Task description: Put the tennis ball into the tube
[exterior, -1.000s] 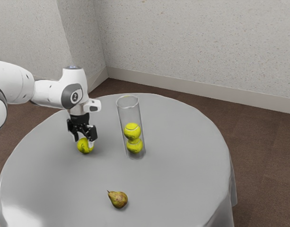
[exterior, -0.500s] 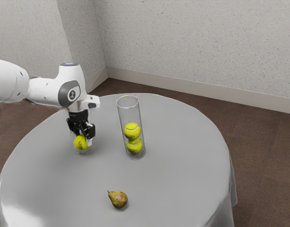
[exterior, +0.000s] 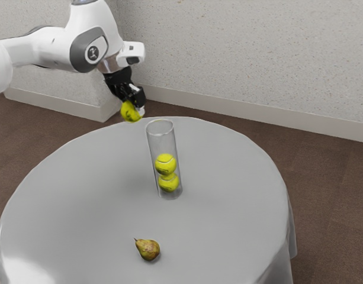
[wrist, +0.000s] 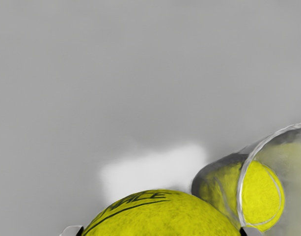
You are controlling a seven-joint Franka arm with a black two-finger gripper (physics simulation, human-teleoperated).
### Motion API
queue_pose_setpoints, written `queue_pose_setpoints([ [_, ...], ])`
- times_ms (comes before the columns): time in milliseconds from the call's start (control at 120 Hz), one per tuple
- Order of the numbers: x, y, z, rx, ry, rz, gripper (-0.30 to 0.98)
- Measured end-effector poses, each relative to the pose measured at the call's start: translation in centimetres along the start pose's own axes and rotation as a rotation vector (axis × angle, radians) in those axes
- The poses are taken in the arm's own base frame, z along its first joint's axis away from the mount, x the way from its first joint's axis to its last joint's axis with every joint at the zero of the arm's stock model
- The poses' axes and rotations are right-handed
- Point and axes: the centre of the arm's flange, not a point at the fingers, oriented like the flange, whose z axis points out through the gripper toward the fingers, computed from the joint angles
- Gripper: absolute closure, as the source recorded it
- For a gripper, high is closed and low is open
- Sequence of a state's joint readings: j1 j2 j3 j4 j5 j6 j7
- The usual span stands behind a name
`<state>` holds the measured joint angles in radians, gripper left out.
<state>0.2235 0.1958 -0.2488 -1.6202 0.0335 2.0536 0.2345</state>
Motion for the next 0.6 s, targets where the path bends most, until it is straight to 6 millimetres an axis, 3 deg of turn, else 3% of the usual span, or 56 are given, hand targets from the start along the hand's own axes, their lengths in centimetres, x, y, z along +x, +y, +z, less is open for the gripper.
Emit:
queue_pose_setpoints([
  [117,1.2,2.4,-1.4,-0.009,0.034,0.028,0.44],
  [233,1.7,3.7,-1.0,-0.019,0.037,0.041,0.43],
  [600,3.7,3.7,0.5,-0.043,0.062,0.043,0.12],
])
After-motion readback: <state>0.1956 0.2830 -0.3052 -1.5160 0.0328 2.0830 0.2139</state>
